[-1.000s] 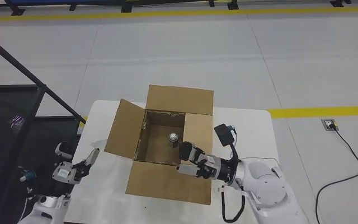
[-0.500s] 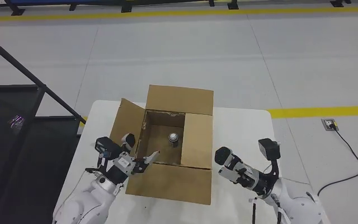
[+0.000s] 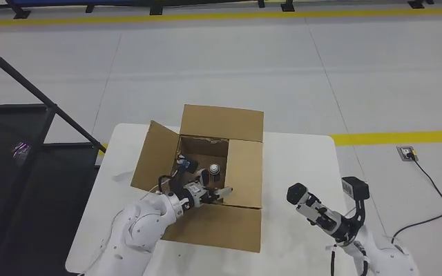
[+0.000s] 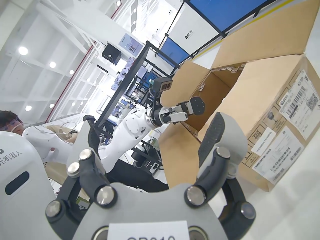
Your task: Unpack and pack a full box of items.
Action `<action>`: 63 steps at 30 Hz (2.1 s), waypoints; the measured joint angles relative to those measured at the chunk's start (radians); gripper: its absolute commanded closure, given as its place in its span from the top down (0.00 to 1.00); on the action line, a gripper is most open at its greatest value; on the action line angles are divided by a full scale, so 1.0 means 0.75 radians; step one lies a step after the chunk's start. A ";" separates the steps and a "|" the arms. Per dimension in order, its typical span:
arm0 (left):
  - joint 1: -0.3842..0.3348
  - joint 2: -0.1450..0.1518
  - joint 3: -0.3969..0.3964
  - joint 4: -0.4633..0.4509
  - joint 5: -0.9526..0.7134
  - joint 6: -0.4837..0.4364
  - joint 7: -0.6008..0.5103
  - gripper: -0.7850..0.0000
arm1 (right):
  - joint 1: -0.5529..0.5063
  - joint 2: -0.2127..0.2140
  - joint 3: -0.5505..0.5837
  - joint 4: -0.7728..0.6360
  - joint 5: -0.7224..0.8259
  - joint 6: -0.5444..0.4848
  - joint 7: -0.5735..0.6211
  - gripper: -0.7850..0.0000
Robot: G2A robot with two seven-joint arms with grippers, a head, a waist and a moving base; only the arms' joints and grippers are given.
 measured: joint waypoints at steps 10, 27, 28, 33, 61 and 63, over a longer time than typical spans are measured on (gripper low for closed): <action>-0.118 -0.011 0.057 0.188 -0.267 -0.055 -0.222 1.00 | 0.045 0.021 -0.025 0.041 0.033 0.000 0.007 1.00; -0.133 -0.023 0.132 0.109 -0.330 -0.086 -0.182 1.00 | -0.018 0.055 -0.013 0.027 0.058 -0.045 -0.026 1.00; -0.128 -0.022 0.131 0.090 -0.333 -0.082 -0.180 1.00 | -0.023 0.057 -0.009 0.026 0.061 -0.048 -0.029 1.00; -0.120 -0.025 0.139 0.014 -0.352 -0.042 -0.146 1.00 | -0.054 0.068 0.018 0.012 0.079 -0.068 -0.038 1.00; -0.278 -0.143 0.499 0.114 -0.200 -0.043 0.181 1.00 | -0.242 0.102 0.178 -0.004 0.101 -0.106 -0.202 1.00; -0.296 -0.153 0.524 0.139 -0.181 -0.038 0.182 1.00 | -0.244 0.101 0.179 -0.005 0.099 -0.104 -0.207 1.00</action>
